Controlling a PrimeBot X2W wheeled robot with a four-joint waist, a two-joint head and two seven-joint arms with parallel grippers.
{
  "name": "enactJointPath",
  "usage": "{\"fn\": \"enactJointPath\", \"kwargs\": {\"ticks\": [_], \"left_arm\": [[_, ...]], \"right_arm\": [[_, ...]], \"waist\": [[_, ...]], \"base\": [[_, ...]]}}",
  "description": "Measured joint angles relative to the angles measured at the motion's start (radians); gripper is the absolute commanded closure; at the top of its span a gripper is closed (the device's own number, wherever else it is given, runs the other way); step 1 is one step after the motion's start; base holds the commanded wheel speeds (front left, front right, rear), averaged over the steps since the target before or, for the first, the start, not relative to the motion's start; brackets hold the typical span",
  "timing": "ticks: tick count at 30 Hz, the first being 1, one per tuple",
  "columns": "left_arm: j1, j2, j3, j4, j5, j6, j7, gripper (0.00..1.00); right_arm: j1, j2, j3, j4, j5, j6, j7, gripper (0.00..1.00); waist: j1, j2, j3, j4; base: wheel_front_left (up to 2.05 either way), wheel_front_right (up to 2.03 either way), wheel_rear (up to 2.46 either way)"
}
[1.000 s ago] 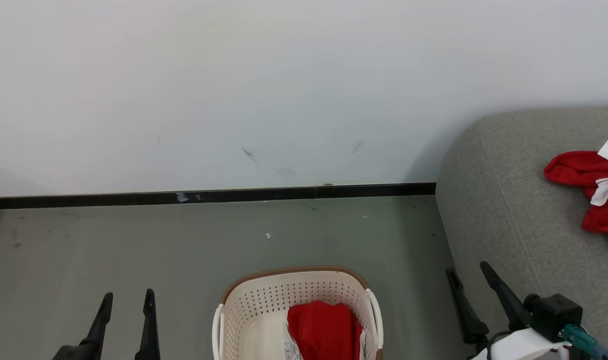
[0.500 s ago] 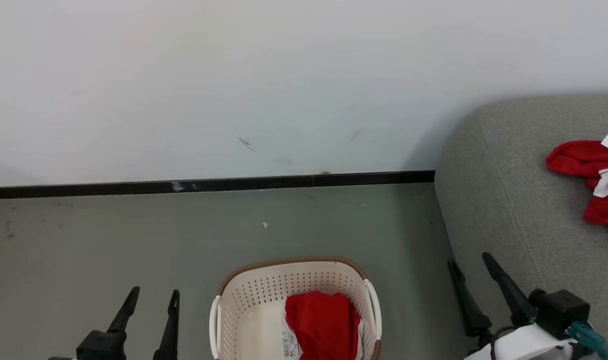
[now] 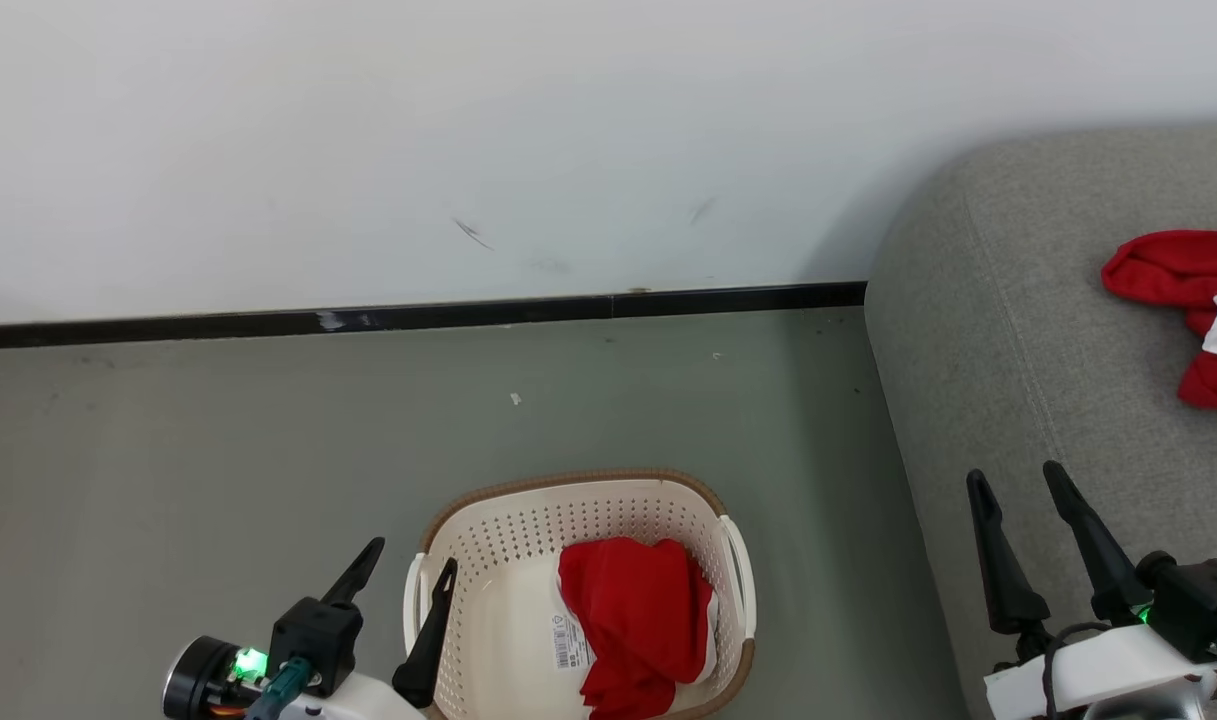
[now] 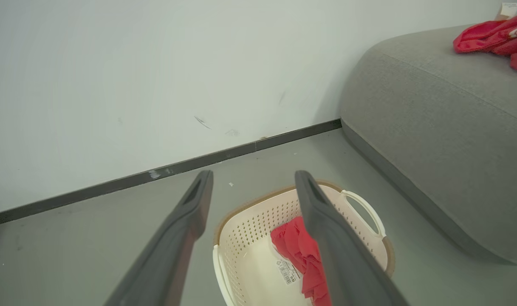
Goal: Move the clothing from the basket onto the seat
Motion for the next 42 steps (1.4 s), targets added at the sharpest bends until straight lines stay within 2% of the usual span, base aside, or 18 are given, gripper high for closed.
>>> {"fn": "enactJointPath", "kwargs": {"ticks": [8,21,42], "left_arm": [[-0.09,-0.041,-0.047,0.062,0.012,-0.019,0.021,0.0],[-0.222,-0.056,-0.115,0.191,0.079,-0.052,0.051,0.0],[-0.423,-0.071,-0.126,0.347,0.132,-0.051,0.049,0.0]], "right_arm": [[0.013,0.001,-0.052,-0.061,-0.012,0.0,0.0,0.0],[-0.014,0.002,-0.066,-0.138,-0.021,0.0,-0.001,0.0],[-0.159,0.001,-0.057,-0.184,0.01,0.0,-0.005,0.0]], "waist": [[0.0,0.0,0.065,-0.014],[0.0,0.0,0.2,-0.046],[0.0,0.0,0.446,-0.124]], "base": [[0.0,0.0,0.0],[0.0,0.0,0.0],[0.0,0.0,0.0]]}}
